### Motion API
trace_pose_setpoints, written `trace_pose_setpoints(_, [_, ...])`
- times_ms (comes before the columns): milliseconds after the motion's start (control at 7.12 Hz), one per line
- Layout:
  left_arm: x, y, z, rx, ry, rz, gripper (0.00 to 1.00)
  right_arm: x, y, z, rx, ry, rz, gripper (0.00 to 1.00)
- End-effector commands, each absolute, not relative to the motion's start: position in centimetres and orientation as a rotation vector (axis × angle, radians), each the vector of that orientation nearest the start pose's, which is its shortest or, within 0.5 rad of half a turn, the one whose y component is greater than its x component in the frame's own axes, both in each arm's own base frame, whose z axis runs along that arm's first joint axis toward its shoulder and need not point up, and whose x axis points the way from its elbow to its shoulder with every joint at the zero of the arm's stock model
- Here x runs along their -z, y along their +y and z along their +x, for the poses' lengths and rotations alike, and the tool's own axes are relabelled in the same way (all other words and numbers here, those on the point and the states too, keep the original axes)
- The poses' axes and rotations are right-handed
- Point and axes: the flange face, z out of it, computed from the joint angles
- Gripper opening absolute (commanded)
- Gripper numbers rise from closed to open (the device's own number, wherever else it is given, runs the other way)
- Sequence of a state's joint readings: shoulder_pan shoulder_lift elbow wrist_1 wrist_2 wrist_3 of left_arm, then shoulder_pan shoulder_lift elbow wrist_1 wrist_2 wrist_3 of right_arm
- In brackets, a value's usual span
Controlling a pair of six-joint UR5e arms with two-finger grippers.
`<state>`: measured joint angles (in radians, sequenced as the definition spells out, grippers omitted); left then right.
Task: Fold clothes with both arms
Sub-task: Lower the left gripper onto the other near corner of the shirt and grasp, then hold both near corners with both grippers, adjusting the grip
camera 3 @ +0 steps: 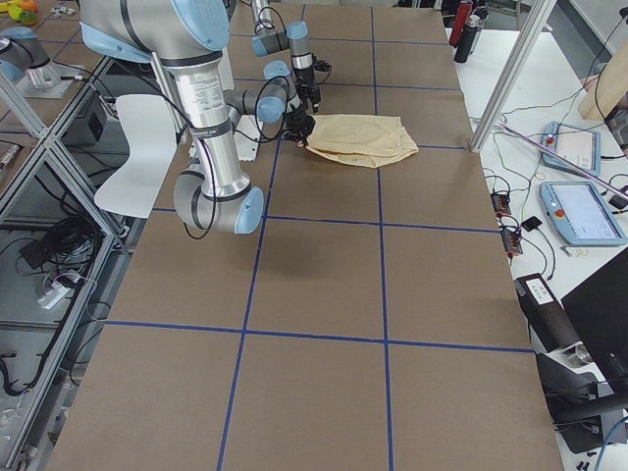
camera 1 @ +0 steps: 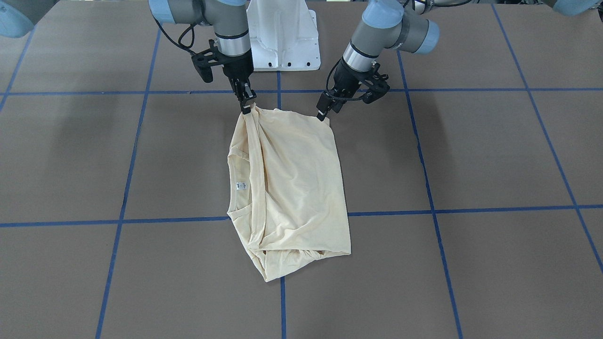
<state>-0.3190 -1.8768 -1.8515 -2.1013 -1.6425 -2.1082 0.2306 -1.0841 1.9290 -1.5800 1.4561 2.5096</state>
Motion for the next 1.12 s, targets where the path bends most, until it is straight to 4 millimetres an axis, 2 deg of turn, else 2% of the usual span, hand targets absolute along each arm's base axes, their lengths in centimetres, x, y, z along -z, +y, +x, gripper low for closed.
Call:
trace_pose_setpoints(0, [-31.08, -30.72, 52.62, 0.739, 1.119, -0.192, 0.68, -23.66, -27.82, -54.95, -1.144, -0.872, -0.201, 0.00])
trace_pose_setpoints(702, [-30.94, -30.59, 52.86, 0.757, 1.119, -0.209, 0.48, -23.29, -27.79, -54.83, -1.143, -0.880, -0.204, 0.00])
trace_pose_setpoints(983, [-30.97, -30.47, 53.11, 0.756, 1.117, -0.211, 0.48, -23.29, -27.87, -54.79, -1.145, -0.880, -0.203, 0.00])
